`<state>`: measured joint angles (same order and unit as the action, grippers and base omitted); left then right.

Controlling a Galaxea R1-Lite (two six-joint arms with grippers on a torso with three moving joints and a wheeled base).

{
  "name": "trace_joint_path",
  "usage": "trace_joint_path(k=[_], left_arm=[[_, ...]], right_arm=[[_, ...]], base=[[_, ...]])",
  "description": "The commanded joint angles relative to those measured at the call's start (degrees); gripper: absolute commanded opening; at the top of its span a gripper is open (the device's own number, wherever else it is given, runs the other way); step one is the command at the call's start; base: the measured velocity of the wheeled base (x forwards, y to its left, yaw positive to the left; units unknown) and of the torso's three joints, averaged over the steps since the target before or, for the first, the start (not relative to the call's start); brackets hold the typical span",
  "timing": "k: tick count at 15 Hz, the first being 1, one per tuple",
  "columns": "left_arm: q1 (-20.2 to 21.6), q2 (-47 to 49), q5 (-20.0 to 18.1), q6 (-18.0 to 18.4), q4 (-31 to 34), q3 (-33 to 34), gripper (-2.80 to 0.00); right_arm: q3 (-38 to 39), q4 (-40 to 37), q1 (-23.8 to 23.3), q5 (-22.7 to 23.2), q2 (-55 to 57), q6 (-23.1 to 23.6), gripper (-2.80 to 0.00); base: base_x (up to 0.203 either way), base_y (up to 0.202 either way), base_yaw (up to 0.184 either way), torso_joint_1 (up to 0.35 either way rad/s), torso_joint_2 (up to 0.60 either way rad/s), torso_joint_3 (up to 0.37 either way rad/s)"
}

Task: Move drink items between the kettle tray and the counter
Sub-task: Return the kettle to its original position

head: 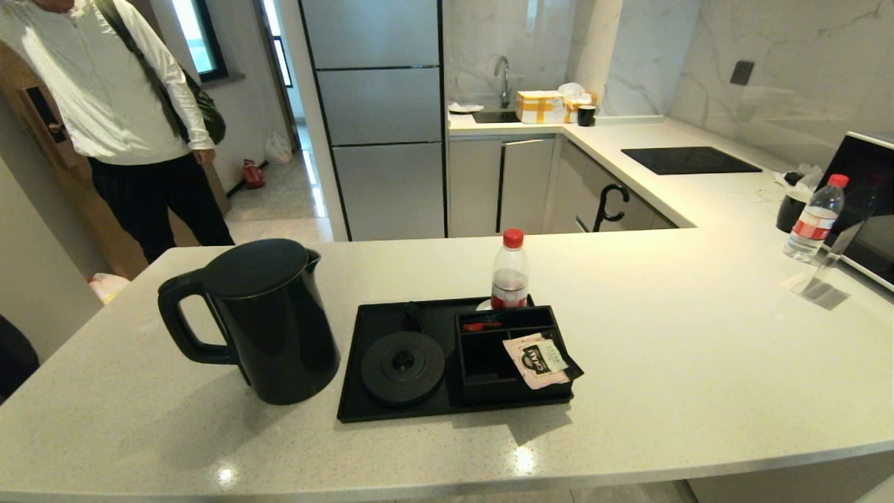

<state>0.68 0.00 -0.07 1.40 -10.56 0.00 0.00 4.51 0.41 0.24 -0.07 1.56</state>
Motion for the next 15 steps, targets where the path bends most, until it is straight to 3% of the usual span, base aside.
trace_joint_path(k=[1, 15], left_arm=[[0.0, 0.0, 0.0, 0.0, -0.1, 2.3, -2.80], [0.0, 0.0, 0.0, 1.4, -0.1, 2.3, -2.80]], right_arm=[[1.8, 0.1, 0.0, 0.0, 0.1, 0.0, -2.80], [1.8, 0.1, 0.0, 0.0, 0.1, 0.0, -2.80]], base=[[0.000, 0.000, 0.000, 0.000, 0.00, 0.000], [0.000, 0.000, 0.000, 0.000, 0.00, 0.000]])
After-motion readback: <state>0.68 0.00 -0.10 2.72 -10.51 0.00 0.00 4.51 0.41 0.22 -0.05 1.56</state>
